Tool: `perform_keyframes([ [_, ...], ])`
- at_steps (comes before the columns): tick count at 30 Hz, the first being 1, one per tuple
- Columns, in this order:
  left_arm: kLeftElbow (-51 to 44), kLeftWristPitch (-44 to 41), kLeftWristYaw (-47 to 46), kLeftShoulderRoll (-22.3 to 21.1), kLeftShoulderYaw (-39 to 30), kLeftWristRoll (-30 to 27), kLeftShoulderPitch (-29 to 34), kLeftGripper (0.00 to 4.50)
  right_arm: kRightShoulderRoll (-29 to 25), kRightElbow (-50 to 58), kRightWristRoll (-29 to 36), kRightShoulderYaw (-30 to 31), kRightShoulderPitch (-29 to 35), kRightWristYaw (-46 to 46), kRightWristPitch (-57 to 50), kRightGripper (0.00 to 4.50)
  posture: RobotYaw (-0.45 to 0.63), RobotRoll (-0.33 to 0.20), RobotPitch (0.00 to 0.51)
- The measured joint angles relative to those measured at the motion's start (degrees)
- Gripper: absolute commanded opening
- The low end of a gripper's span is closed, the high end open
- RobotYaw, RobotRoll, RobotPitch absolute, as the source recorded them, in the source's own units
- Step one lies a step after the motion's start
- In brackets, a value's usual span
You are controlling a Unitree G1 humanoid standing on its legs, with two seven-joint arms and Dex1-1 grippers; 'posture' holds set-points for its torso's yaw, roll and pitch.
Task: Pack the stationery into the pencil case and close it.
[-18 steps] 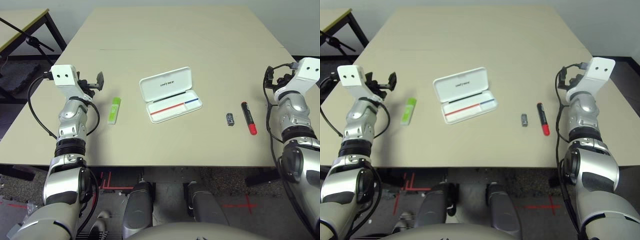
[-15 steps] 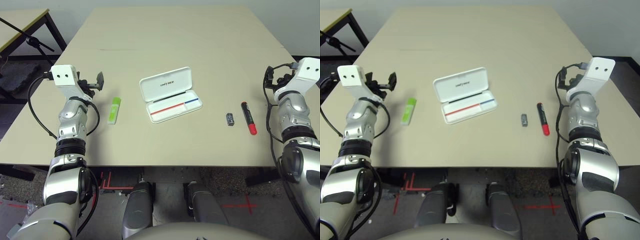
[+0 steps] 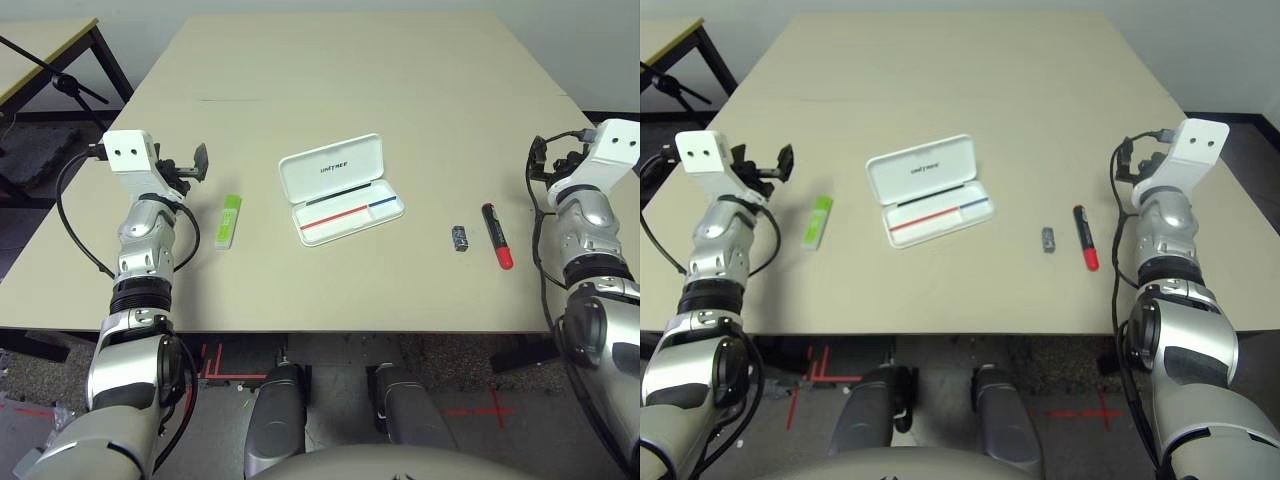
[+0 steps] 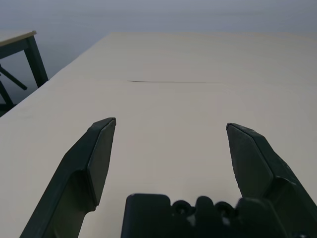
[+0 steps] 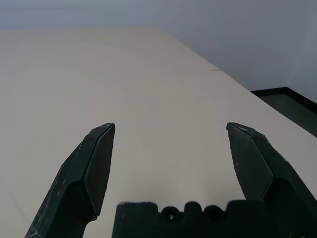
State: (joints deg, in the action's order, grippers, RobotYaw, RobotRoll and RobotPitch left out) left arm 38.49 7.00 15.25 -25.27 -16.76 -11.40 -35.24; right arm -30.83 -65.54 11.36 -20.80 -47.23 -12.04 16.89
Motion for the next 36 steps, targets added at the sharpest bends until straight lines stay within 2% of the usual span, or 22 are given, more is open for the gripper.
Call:
perform_keyframes([
  [5, -9.5, -4.3, 7.0, -1.5, 1.4, -1.9, 2.9, 4.50, -0.6, 0.3, 0.4, 0.6, -0.2, -9.0, -2.8, 4.47, -0.02, 0.000, 0.106],
  [9, -22.1, -12.7, 15.5, -3.5, 4.3, -5.7, 7.7, 4.50, -2.7, 1.5, 0.2, 3.0, -0.4, -18.7, -5.7, 4.47, -0.02, 0.000, 0.104],
  [14, -37.0, -24.8, 24.4, -7.9, 6.9, -11.6, 13.8, 4.50, -5.6, 5.6, -1.4, 7.8, -0.2, -31.4, -7.3, 4.47, -0.01, 0.000, 0.103],
  [17, -45.9, -31.9, 30.5, -12.5, 8.9, -16.1, 17.8, 4.50, -7.3, 8.5, -1.6, 10.7, 0.6, -39.9, -8.8, 4.47, -0.01, 0.000, 0.103],
  [21, -53.5, -39.7, 35.1, -15.1, 11.1, -20.7, 19.3, 4.50, -8.4, 11.5, -1.8, 13.2, 0.8, -48.5, -11.4, 4.47, -0.01, 0.000, 0.102],
  [28, -57.0, -45.0, 36.1, -15.3, 17.3, -21.8, 17.5, 4.50, -9.8, 19.3, -1.8, 17.2, 3.5, -60.1, -18.3, 4.47, -0.01, 0.000, 0.100],
  [36, -55.3, -45.1, 36.1, -15.6, 24.4, -15.6, 13.9, 4.50, -11.4, 28.1, -1.6, 19.4, 7.3, -65.7, -24.8, 4.47, -0.02, 0.000, 0.096],
])
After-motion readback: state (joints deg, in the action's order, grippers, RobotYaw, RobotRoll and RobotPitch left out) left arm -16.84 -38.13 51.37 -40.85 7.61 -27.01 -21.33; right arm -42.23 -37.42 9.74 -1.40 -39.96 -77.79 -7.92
